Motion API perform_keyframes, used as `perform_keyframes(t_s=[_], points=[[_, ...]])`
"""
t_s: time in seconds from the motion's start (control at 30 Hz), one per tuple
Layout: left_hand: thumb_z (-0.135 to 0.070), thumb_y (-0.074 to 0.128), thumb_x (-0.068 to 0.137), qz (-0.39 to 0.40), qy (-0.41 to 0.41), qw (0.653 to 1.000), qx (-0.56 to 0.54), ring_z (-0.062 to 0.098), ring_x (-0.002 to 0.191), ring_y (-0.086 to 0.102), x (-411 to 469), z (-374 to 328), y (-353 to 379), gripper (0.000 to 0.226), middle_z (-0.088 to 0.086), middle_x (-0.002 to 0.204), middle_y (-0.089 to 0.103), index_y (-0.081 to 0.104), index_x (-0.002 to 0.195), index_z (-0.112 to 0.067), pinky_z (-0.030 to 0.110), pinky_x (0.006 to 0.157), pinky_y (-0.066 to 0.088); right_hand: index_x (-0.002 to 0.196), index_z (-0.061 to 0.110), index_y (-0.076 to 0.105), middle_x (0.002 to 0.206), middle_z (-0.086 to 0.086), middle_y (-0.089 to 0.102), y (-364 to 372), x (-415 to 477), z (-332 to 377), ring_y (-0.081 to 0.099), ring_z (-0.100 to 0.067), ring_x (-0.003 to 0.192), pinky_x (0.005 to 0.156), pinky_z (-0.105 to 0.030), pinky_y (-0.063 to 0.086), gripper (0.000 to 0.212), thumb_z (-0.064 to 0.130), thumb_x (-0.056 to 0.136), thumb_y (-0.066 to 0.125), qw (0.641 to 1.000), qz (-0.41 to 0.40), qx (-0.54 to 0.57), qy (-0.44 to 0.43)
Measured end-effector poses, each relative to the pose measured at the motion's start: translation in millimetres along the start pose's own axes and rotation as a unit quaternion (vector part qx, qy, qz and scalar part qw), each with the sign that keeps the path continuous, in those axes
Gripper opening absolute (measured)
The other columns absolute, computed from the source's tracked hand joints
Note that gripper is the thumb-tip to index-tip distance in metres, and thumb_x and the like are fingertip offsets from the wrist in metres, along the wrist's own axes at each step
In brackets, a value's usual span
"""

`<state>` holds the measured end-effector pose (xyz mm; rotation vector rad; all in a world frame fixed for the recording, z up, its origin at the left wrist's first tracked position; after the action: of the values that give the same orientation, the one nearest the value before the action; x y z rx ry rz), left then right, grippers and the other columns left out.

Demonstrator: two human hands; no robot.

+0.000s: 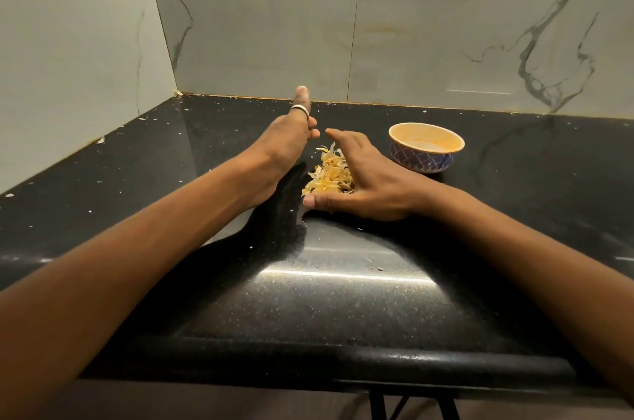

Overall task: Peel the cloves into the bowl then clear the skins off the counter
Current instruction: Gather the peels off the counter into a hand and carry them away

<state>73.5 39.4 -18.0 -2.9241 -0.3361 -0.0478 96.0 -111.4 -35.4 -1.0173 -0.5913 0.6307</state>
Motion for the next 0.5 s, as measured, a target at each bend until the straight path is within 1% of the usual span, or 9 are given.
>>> perform_keyframes(t_s=[0.1,0.13,0.2,0.27,0.33,0.4,0.43,0.5], points=[[-0.07,0.02,0.099,-0.017,-0.001,1.0,0.002,0.018,0.124,0.052,2.3,-0.3,-1.1,0.061,-0.001,0.118,0.066,0.06,0.102,-0.024,0.045,0.12,0.029,0.158,0.016,0.017,0.16,-0.011,0.024,-0.1,10.9,-0.8,0.029,-0.022,0.147,0.116,-0.03,0.026,0.105,0.067,0.081,0.066,0.999,-0.04,-0.011,0.012],[-0.069,0.02,0.099,-0.025,-0.001,1.0,0.0,0.018,0.124,0.052,3.0,-1.1,-2.2,0.06,-0.001,0.117,0.066,0.06,0.102,-0.024,0.046,0.119,0.029,0.157,0.015,0.021,0.158,-0.011,0.028,-0.4,14.7,-1.1,0.032,-0.022,0.145,0.114,-0.028,0.027,0.099,0.066,0.083,0.065,0.998,-0.055,-0.016,0.013],[-0.068,0.019,0.1,-0.036,-0.003,0.999,-0.002,0.018,0.124,0.052,3.7,-2.3,-4.3,0.059,-0.001,0.116,0.066,0.059,0.102,-0.024,0.046,0.12,0.028,0.156,0.015,0.027,0.156,-0.011,0.034,-0.4,21.5,-2.8,0.036,-0.023,0.142,0.115,-0.032,0.031,0.1,0.072,0.082,0.061,0.997,-0.071,-0.022,0.02],[-0.068,0.018,0.1,-0.039,-0.005,0.999,0.001,0.019,0.125,0.051,4.5,-2.0,-6.6,0.06,-0.002,0.117,0.066,0.059,0.104,-0.024,0.047,0.12,0.028,0.155,0.016,0.027,0.157,-0.01,0.034,1.5,27.6,-4.6,0.036,-0.025,0.143,0.116,-0.041,0.034,0.11,0.085,0.074,0.055,0.997,-0.056,-0.027,0.037],[-0.067,0.018,0.1,-0.041,-0.005,0.999,0.007,0.019,0.126,0.051,4.9,-1.3,-7.2,0.062,-0.001,0.118,0.066,0.059,0.11,-0.022,0.047,0.12,0.028,0.155,0.019,0.029,0.157,-0.008,0.035,2.1,30.6,-4.6,0.036,-0.024,0.143,0.116,-0.045,0.035,0.113,0.09,0.07,0.051,0.998,-0.036,-0.034,0.042],[-0.067,0.018,0.1,-0.043,-0.006,0.999,0.008,0.019,0.124,0.052,5.3,-0.8,-6.8,0.063,-0.001,0.118,0.066,0.059,0.113,-0.021,0.046,0.119,0.029,0.151,0.02,0.038,0.152,-0.007,0.042,1.8,31.3,-3.4,0.041,-0.022,0.138,0.113,-0.042,0.038,0.099,0.084,0.076,0.054,0.998,-0.029,-0.041,0.031],[-0.067,0.018,0.1,-0.043,-0.008,0.999,0.009,0.019,0.123,0.052,5.7,-0.3,-6.5,0.063,-0.001,0.117,0.066,0.059,0.112,-0.021,0.046,0.119,0.029,0.146,0.021,0.046,0.145,-0.006,0.049,1.8,31.3,-2.6,0.046,-0.021,0.132,0.109,-0.039,0.041,0.088,0.078,0.081,0.057,0.998,-0.034,-0.044,0.021],[-0.068,0.02,0.099,-0.041,-0.011,0.999,0.009,0.019,0.122,0.053,6.9,0.5,-5.4,0.062,-0.002,0.114,0.067,0.06,0.107,-0.022,0.044,0.119,0.03,0.129,0.021,0.064,0.125,-0.005,0.061,1.1,31.5,-1.8,0.057,-0.019,0.115,0.098,-0.033,0.045,0.058,0.062,0.088,0.063,0.997,-0.063,-0.041,-0.003]])
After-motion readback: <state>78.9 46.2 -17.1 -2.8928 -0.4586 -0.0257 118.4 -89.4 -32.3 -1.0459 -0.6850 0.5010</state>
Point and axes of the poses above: each hand's wrist, its own x-axis towards the middle knuckle, its own y-axis out of the palm, z = x × y, the point moved 3 cm from there along x, towards the middle knuckle
